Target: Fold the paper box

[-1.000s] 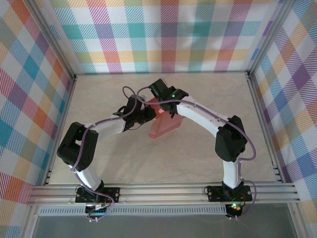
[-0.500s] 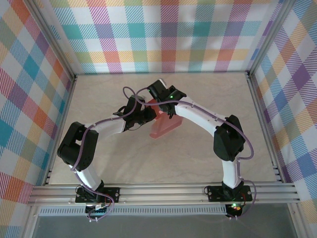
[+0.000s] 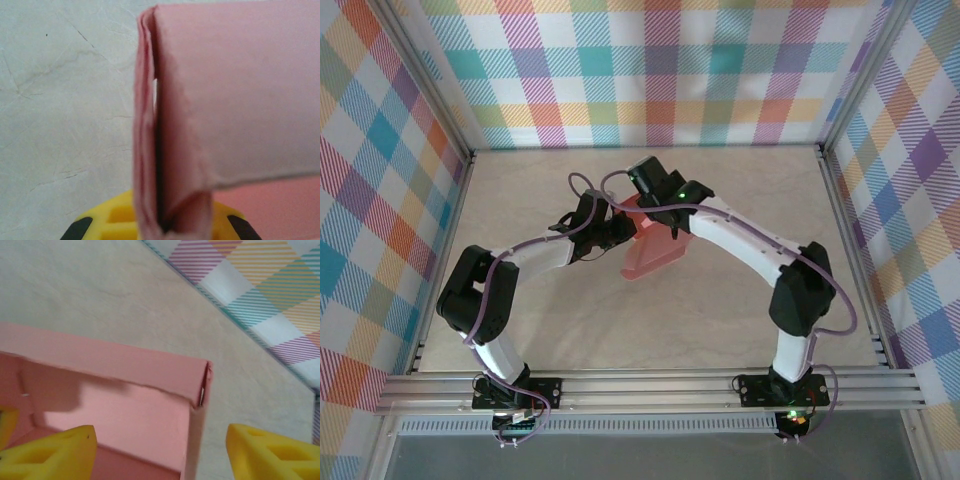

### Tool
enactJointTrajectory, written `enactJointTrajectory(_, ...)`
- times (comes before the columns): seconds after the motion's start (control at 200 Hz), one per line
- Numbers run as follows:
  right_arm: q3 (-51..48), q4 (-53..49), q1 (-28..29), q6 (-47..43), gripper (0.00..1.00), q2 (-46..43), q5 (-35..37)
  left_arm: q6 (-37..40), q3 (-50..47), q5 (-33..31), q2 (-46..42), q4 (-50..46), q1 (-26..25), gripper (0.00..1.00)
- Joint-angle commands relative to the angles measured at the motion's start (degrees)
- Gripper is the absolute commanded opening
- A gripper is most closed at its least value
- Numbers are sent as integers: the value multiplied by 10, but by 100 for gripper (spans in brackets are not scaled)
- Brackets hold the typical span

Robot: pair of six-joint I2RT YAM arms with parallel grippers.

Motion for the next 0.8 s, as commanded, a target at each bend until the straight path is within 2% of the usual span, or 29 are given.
enactJointTrajectory(0.0, -14, 20, -7, 46, 73, -49, -82, 3, 17, 6, 5, -2, 0, 0)
enactJointTrajectory(0.185, -48, 36, -54, 121, 82, -103, -204, 15, 24, 2, 4, -22, 0, 0)
enactJointTrajectory(0.28, -70, 43, -88, 161, 83, -121, -267, 40, 44, -2, 10, -63, 0, 0)
enactJointTrajectory(0.5, -138, 61, -155, 224, 83, -158, -340, 185, 161, -27, 61, -299, 0, 0)
enactJointTrajectory(0.795, -215, 56, -207, 244, 83, -197, -373, 346, 350, -26, 189, -608, 2, 0)
